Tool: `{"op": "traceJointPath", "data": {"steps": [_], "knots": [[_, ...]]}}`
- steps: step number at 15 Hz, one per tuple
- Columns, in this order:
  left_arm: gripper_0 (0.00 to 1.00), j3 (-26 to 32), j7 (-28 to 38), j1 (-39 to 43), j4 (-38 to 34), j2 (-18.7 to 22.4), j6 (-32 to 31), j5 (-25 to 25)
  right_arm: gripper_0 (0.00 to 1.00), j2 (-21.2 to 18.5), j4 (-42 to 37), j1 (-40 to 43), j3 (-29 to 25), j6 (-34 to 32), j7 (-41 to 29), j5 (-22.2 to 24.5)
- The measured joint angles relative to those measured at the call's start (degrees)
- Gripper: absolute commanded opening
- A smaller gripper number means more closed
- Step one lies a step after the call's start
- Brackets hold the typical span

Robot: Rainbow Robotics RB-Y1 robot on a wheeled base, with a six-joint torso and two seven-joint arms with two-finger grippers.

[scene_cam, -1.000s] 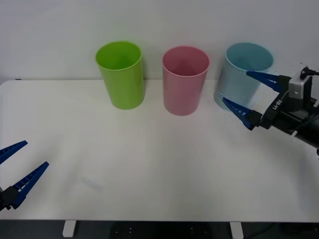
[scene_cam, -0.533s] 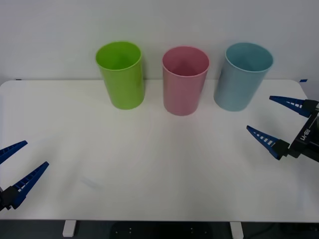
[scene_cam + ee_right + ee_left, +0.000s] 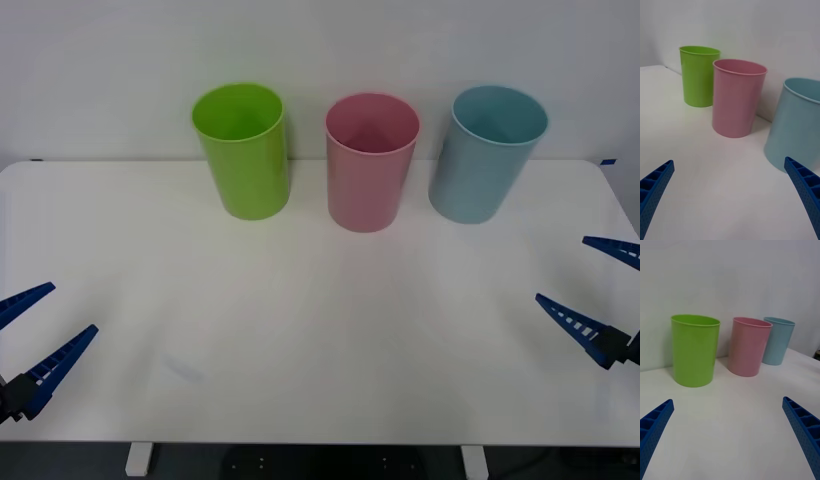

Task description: Grasp the object on the table and drop it into the matching bin: aluminum can to the light blue bin, PET bottle to the pink bin.

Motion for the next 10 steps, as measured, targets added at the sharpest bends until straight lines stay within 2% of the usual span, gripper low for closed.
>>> {"op": "traceJointPath", "data": {"steps": [10], "knots": [[1.00,0.00,0.00,0.00,0.00,0.00,0.00,0.00,1.00,0.03,0.01,3.75,-1.04,0.01,-0.32,-2.08]]}}
